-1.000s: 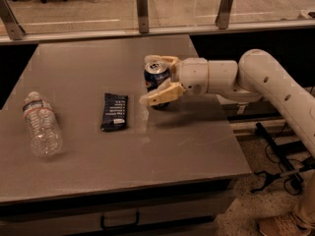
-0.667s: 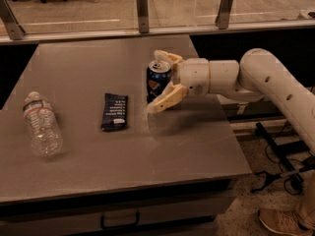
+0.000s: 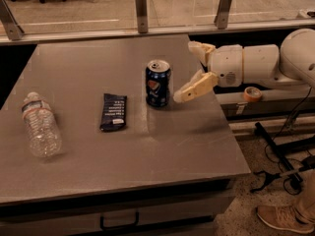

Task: Place pepsi can upright

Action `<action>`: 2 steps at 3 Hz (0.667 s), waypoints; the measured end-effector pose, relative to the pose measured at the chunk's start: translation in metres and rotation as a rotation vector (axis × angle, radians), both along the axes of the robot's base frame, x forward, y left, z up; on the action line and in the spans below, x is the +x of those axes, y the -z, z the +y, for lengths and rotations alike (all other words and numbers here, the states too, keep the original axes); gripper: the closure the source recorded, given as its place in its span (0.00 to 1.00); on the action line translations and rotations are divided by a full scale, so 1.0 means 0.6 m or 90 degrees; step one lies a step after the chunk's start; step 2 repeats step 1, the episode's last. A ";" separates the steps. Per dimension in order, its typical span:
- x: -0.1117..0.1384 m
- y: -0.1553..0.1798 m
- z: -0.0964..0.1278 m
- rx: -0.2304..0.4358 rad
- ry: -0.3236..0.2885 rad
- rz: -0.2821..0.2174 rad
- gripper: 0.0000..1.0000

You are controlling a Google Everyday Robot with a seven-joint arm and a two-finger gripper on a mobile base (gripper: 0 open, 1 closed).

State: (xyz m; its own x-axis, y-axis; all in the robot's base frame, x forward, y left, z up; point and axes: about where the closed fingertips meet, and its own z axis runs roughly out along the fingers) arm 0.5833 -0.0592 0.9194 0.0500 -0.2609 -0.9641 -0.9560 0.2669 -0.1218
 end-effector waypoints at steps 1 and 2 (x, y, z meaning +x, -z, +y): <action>0.001 -0.002 -0.009 -0.006 0.010 0.006 0.00; 0.001 -0.002 -0.009 -0.006 0.010 0.006 0.00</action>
Offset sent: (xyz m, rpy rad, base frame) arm 0.0000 0.0000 0.0000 0.0000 0.0000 0.0000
